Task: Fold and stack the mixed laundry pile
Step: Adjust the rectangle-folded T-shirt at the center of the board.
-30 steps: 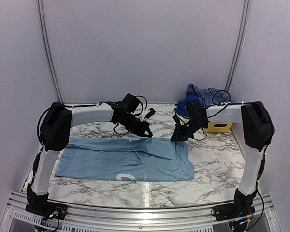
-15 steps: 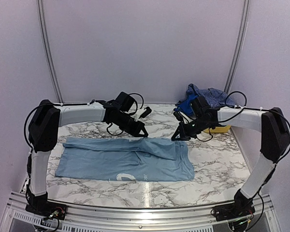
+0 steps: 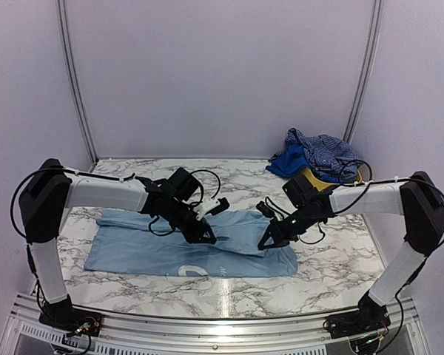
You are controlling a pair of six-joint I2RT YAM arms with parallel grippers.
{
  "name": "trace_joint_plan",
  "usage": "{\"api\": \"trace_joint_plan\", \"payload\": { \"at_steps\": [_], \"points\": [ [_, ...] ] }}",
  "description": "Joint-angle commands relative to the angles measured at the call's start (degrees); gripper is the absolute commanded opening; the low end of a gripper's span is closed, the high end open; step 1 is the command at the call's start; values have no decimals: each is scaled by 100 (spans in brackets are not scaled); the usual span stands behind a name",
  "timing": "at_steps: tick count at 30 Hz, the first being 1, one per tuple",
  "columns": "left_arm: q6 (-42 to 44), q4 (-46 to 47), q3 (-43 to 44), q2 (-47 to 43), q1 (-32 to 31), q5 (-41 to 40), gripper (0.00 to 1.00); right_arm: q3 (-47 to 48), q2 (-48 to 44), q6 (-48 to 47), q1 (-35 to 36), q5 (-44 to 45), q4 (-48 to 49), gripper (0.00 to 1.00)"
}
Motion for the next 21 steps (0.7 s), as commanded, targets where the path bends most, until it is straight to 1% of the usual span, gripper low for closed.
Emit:
{"api": "trace_joint_plan", "payload": {
  "at_steps": [1, 2, 5, 7, 8, 9, 10, 12, 13, 15, 16, 18, 21],
  "points": [
    [252, 193, -488, -607, -20, -600, 16, -4, -224, -282, 215, -108, -145, 7],
    [247, 241, -613, -782, -19, -823, 24, 11, -271, -356, 229, -126, -266, 15],
    [80, 521, -976, -1408, 32, -1391, 62, 137, -512, -565, 227, -189, -550, 35],
    [-170, 820, -1247, -1986, 151, -1702, 82, 322, -707, -593, 169, -149, -662, 47],
    [-363, 1011, -1386, -2244, 239, -1878, 95, 415, -790, -557, 83, -59, -661, 53],
    [-582, 1201, -1517, -2470, 344, -2076, 98, 524, -842, -494, -14, 46, -636, 56],
    [-1069, 1387, -1654, -2709, 462, -2355, 99, 637, -855, -404, -157, 170, -603, 57],
    [-1819, 1498, -1812, -3042, 667, -3177, 99, 883, -765, -238, -471, 408, -579, 57],
    [-1963, 1492, -1827, -3149, 824, -3148, 99, 993, -685, -129, -629, 556, -582, 56],
    [-2093, 1361, -1760, -3234, 1219, -2515, 99, 1231, -470, -18, -878, 788, -633, 54],
    [-2214, 1256, -1711, -3237, 1405, -2382, 99, 1355, -338, 8, -955, 884, -666, 53],
    [-2385, 1096, -1629, -3227, 1745, -2151, 99, 1551, -92, 57, -1057, 1125, -714, 50],
    [-2558, 849, -1605, -3166, 2103, -2122, 99, 1733, 317, 122, -1165, 1253, -753, 46]
  ]
}}
